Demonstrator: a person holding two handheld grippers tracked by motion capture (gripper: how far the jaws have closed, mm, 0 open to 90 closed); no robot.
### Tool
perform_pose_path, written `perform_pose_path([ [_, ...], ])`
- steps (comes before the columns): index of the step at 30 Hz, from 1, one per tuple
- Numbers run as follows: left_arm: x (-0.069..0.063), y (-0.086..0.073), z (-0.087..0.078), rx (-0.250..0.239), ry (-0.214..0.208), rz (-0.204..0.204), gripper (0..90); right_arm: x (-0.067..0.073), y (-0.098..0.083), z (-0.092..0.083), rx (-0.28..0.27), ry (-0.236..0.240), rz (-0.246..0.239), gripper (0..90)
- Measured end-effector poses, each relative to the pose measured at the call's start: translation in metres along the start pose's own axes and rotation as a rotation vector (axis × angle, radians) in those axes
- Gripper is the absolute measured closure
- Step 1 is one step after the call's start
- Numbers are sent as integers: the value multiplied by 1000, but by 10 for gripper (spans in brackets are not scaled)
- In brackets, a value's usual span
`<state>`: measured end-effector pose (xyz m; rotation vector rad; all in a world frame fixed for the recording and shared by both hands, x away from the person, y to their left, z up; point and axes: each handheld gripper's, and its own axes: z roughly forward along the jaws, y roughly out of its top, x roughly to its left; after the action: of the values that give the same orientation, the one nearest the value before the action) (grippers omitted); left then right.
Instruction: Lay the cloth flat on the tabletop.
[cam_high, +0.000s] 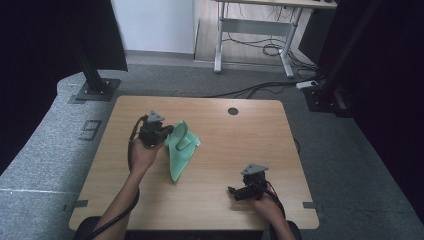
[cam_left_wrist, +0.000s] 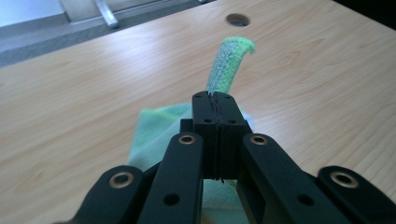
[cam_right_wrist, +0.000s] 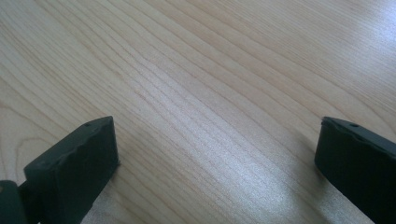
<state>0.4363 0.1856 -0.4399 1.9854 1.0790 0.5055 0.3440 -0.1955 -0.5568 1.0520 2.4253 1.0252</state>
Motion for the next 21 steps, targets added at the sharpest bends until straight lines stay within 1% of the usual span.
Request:
perform_pose_path([
  [3, 11, -14, -4, 9, 21, -31, 887, 0, 0, 0, 0, 0, -1, 0],
  [7, 25, -33, -8, 26, 41, -62, 885, 0, 0, 0, 0, 0, 1, 0],
  [8, 25, -33, -8, 26, 41, -62, 884, 0, 0, 0, 0, 0, 1, 0],
  [9, 31, -44, -9, 32, 53, -82, 884, 0, 0, 0, -1, 0, -1, 0],
  [10, 33, -49, -10, 36, 59, -90, 883, 0, 0, 0, 0, 0, 1, 0],
  [11, 33, -49, -10, 36, 59, -90, 883, 0, 0, 0, 0, 0, 1, 0],
  [12, 36, -54, -10, 40, 65, -99, 883, 0, 0, 0, 0, 0, 1, 0],
  [13, 41, -64, -12, 53, 75, -117, 882, 0, 0, 0, 0, 0, 1, 0],
  [16, 48, -80, -12, 70, 95, -141, 880, 0, 0, 0, 0, 0, 1, 0],
  [17, 48, -80, -12, 70, 95, -141, 879, 0, 0, 0, 0, 0, 1, 0],
  [18, 53, -89, -13, 84, 108, -152, 878, 0, 0, 0, 0, 0, 1, 0],
  [20, 57, -96, -13, 96, 119, -164, 875, 0, 0, 0, 0, 0, 1, 0],
  [21, 59, -99, -13, 103, 128, -164, 870, 0, 0, 0, 0, 0, 1, 0],
])
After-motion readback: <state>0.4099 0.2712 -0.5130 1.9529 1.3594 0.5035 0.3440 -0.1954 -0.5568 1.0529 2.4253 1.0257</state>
